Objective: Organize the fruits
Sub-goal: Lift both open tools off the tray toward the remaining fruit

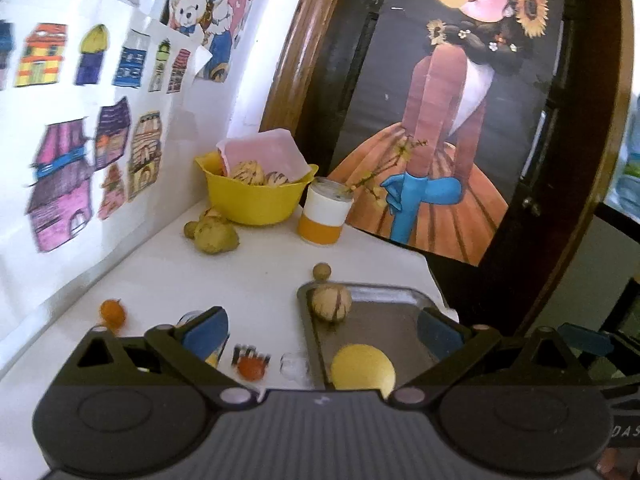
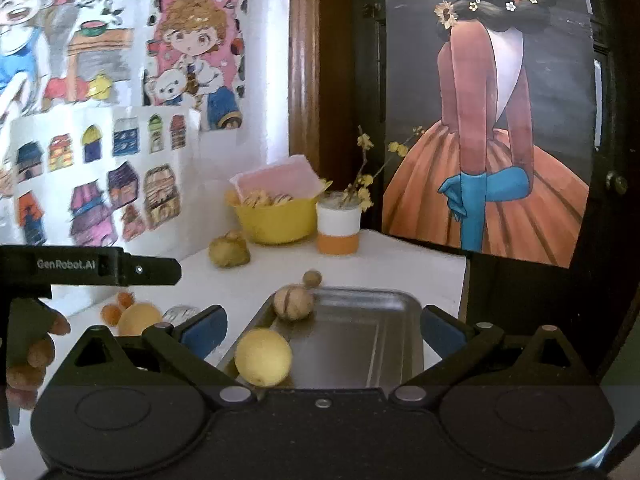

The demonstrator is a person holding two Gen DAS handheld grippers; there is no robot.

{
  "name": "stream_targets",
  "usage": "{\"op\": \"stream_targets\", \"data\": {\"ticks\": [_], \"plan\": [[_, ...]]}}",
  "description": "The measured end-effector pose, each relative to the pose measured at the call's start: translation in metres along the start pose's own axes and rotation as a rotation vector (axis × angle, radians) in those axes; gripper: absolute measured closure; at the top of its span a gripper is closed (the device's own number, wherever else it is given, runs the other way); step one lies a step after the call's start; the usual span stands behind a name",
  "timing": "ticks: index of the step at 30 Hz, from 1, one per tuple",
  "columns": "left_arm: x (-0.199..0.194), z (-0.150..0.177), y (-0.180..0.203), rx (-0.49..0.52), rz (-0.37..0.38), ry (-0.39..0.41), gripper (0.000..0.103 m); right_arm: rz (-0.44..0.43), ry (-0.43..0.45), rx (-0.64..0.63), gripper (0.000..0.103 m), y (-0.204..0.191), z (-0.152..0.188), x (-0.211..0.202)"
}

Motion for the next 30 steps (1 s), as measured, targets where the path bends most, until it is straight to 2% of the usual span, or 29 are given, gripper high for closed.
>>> {"op": "stream_targets", "data": {"ticks": [6,16,20,23,30], "plan": [[-0.034,0.029,0.001,0.041,-0.003,-0.034,0.001,0.025,-0.022,-0.032,0.001,-0.015,0.027,-0.038],[-0.069,0.074,-0.018,0.047,-0.039,-0.149,0.001,-0.003,-0.179,-0.026,0.001,-0.044,0.069,-0.063],[-0.079,0.085,-0.030,0.059,-0.124,-0.208,0.001,-0.068,-0.214,-0.070,0.001,-0.067,0.080,-0.063],[-0.089,0.087,-0.042,0.051,-0.160,-0.216,0.001,-0.106,-0.224,-0.112,0.001,-0.085,0.081,-0.059],[-0.104,0.077,-0.070,0.054,-0.311,-0.213,0.001,-0.205,-0.243,-0.161,0.001,-0.115,0.069,-0.032]]}}
Point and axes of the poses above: each gripper's, at about its wrist camera, not at the fingertips, and x roughly the way its jaws point, y to its right, z to its underside, the point moved 1 cm from there along x, roughly the way its jaws point, and after that the axes turned 10 degrees about z, right-handed, at the moved point
